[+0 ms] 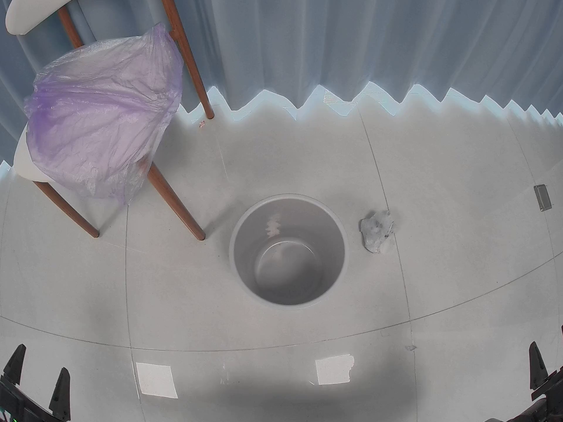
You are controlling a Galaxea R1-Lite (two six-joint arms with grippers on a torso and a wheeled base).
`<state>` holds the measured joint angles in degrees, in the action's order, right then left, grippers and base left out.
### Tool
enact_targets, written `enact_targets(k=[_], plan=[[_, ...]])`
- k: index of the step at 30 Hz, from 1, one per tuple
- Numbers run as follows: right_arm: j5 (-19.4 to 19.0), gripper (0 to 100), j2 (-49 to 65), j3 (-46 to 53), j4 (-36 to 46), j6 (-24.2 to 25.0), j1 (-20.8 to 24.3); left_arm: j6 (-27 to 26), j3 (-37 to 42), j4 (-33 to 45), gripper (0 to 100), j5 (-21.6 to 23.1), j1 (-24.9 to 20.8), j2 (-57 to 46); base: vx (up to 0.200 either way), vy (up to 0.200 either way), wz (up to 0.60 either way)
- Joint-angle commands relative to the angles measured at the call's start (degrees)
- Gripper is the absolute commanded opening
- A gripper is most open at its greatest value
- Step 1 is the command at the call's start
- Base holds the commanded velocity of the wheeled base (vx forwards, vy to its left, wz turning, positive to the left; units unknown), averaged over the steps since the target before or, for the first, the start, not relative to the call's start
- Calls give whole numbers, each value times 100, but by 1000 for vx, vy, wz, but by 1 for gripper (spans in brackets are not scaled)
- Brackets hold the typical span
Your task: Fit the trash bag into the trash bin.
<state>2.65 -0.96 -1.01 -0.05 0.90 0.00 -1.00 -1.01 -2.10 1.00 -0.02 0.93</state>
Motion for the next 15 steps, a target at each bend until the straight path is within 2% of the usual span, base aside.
enact_targets(k=[1,8,15], plan=[[-1,100,96,101,-4,-2,0,3,101,-740,100,-56,2,-93,0,0,0],[-1,100,96,101,-4,6,0,-102,101,-783,100,-56,2,-93,0,0,0],[-1,100,96,101,-4,6,0,-190,66,-871,100,269,-15,-49,0,0,0]])
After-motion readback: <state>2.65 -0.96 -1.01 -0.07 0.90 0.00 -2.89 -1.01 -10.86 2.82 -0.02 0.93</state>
